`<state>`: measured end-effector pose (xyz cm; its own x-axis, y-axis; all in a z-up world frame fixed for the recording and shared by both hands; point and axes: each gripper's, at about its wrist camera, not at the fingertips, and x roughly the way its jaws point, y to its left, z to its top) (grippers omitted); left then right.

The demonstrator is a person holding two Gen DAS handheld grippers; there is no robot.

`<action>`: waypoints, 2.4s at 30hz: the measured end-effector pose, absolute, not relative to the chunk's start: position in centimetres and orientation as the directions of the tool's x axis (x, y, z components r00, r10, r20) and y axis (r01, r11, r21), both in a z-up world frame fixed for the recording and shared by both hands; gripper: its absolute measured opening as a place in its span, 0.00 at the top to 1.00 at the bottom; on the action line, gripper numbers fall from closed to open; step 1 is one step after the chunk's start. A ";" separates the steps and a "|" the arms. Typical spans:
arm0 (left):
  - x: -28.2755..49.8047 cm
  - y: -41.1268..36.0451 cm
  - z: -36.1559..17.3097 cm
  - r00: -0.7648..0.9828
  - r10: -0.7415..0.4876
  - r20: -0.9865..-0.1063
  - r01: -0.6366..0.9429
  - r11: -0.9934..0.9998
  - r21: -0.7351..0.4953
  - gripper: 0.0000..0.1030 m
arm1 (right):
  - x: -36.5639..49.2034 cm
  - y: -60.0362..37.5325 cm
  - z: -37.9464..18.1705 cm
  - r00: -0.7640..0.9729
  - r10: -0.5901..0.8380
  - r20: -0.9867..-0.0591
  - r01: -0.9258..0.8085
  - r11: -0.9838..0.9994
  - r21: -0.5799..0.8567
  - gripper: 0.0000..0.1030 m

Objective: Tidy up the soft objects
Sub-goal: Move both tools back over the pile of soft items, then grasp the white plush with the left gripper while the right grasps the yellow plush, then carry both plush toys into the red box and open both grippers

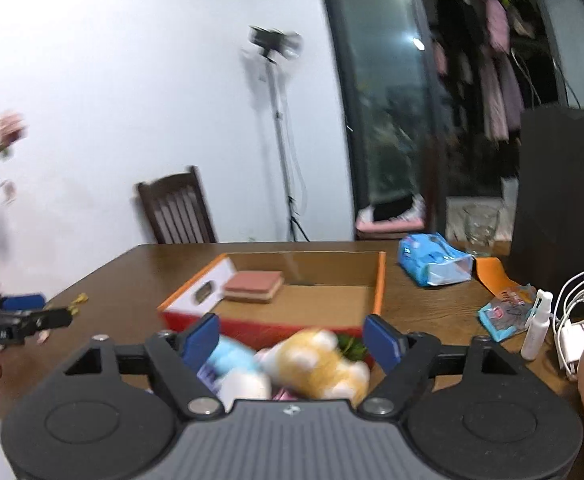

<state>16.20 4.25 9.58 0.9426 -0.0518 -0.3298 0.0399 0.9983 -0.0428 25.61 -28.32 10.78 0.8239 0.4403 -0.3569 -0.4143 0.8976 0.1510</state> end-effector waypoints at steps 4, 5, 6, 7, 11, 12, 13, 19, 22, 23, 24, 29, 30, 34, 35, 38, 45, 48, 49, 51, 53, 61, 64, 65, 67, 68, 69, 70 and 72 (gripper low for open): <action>11.3 2.6 6.5 0.948 -0.044 -0.314 0.032 0.999 -0.044 0.00 | 19.4 -27.7 7.6 0.834 0.452 -0.317 -0.430 0.892 0.142 0.18; 10.7 2.2 5.7 0.942 -0.056 -0.330 0.041 0.998 -0.053 0.00 | 18.4 -27.5 6.7 0.834 0.451 -0.318 -0.424 0.892 0.155 0.18; 10.5 1.9 5.2 0.935 -0.072 -0.348 0.057 0.997 -0.054 0.00 | 17.4 -27.4 5.6 0.831 0.448 -0.330 -0.411 0.894 0.178 0.18; 10.3 1.4 4.7 0.926 -0.089 -0.367 0.079 0.996 -0.041 0.00 | 16.8 -27.5 4.8 0.825 0.450 -0.343 -0.407 0.893 0.193 0.18; 11.1 -0.3 4.3 0.927 -0.061 -0.369 0.083 0.996 0.044 0.00 | 17.0 -27.2 2.8 0.805 0.429 -0.410 -0.391 0.903 0.177 0.18; 11.3 -0.6 4.2 0.924 -0.069 -0.375 0.089 0.995 0.035 0.00 | 17.1 -27.2 2.7 0.819 0.403 -0.408 -0.369 0.915 0.162 0.18; 11.6 -0.7 4.0 0.921 -0.085 -0.380 0.101 0.995 0.024 0.00 | 17.2 -27.3 2.7 0.831 0.386 -0.400 -0.351 0.922 0.161 0.18; 14.7 -2.4 1.5 0.880 -0.120 -0.459 0.143 0.990 0.015 0.00 | 19.2 -27.9 0.7 0.846 0.365 -0.389 -0.317 0.930 0.184 0.18; 16.7 -3.2 1.4 0.871 -0.132 -0.473 0.157 0.987 0.014 0.00 | 21.4 -27.9 0.0 0.849 0.335 -0.408 -0.288 0.942 0.174 0.19; 17.2 -3.5 1.5 0.873 -0.139 -0.467 0.163 0.987 0.011 0.00 | 22.2 -27.8 0.0 0.852 0.335 -0.403 -0.291 0.942 0.168 0.19; 17.7 -3.8 1.8 0.876 -0.147 -0.460 0.170 0.985 0.009 0.00 | 23.2 -27.7 0.2 0.855 0.337 -0.393 -0.298 0.941 0.159 0.18; 21.1 -4.8 3.1 0.888 -0.136 -0.439 0.158 0.987 0.013 0.00 | 29.4 -26.1 1.5 0.860 0.361 -0.361 -0.353 0.931 0.091 0.19; 21.8 -4.9 3.1 0.886 -0.130 -0.445 0.149 0.989 0.007 0.00 | 31.1 -25.7 1.5 0.857 0.364 -0.364 -0.363 0.929 0.075 0.19; 23.7 -4.6 3.2 0.878 -0.113 -0.466 0.121 0.993 -0.012 0.00 | 35.7 -24.2 0.5 0.833 0.364 -0.416 -0.388 0.921 0.030 0.20; 24.0 -4.5 3.3 0.877 -0.110 -0.467 0.117 0.993 -0.014 0.00 | 36.4 -24.0 0.1 0.827 0.367 -0.427 -0.395 0.918 0.025 0.21; 24.9 -4.6 3.2 0.870 -0.112 -0.479 0.112 0.993 -0.028 0.00 | 37.5 -24.1 -0.6 0.817 0.376 -0.438 -0.399 0.916 0.042 0.33; 25.6 -6.3 3.9 0.874 -0.126 -0.469 0.134 0.991 -0.016 0.00 | 37.0 -27.4 0.2 0.826 0.399 -0.398 -0.364 0.917 0.162 0.57; 24.2 -7.1 5.1 0.879 -0.195 -0.435 0.201 0.979 -0.033 0.00 | 33.8 -29.8 2.1 0.846 0.407 -0.345 -0.352 0.911 0.213 0.56; 23.3 -7.4 5.4 0.870 -0.241 -0.430 0.244 0.968 -0.049 0.00 | 32.5 -30.7 2.6 0.837 0.422 -0.349 -0.352 0.903 0.247 0.56; 21.7 -7.5 5.0 0.830 -0.314 -0.461 0.311 0.947 -0.086 0.00 | 30.2 -32.3 2.8 0.788 0.470 -0.398 -0.355 0.875 0.331 0.55; 19.9 -7.5 4.1 0.792 -0.365 -0.490 0.357 0.927 -0.113 0.00 | 28.0 -33.5 1.8 0.714 0.532 -0.456 -0.358 0.836 0.415 0.55; 17.3 -7.7 1.5 0.744 -0.394 -0.539 0.314 0.919 -0.238 0.09 | 25.1 -34.3 -0.1 0.645 0.581 -0.496 -0.324 0.796 0.511 0.46; 17.8 -9.3 1.7 0.782 -0.340 -0.522 0.292 0.940 -0.175 0.13 | 26.8 -34.3 -0.3 0.699 0.522 -0.488 -0.288 0.831 0.476 0.45; 18.3 -9.9 2.0 0.798 -0.313 -0.514 0.280 0.949 -0.143 0.15 | 27.0 -34.5 -0.3 0.722 0.501 -0.477 -0.274 0.841 0.467 0.44; 19.6 -10.6 2.5 0.828 -0.285 -0.482 0.273 0.957 -0.098 0.25 | 27.3 -34.7 -0.5 0.754 0.468 -0.461 -0.249 0.853 0.459 0.42; 20.3 -10.8 2.7 0.832 -0.285 -0.477 0.277 0.957 -0.089 0.28 | 27.3 -34.9 -0.8 0.772 0.452 -0.447 -0.235 0.856 0.460 0.42; 21.7 -11.0 2.9 0.831 -0.287 -0.476 0.284 0.956 -0.080 0.33 | 27.4 -35.0 -1.1 0.777 0.437 -0.453 -0.221 0.863 0.454 0.42; 23.0 -11.2 3.1 0.824 -0.282 -0.491 0.283 0.956 -0.074 0.40 | 27.6 -35.0 -1.3 0.775 0.430 -0.463 -0.214 0.868 0.448 0.42; 25.4 -11.6 3.5 0.800 -0.298 -0.522 0.301 0.950 -0.080 0.43 | 27.6 -34.8 -1.9 0.782 0.422 -0.460 -0.220 0.876 0.430 0.42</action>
<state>25.38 -11.62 3.47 0.7995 -0.2976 -0.5217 0.3012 0.9502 -0.0804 27.56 -34.80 -1.86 0.7816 0.4218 -0.4595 -0.2199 0.8757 0.4298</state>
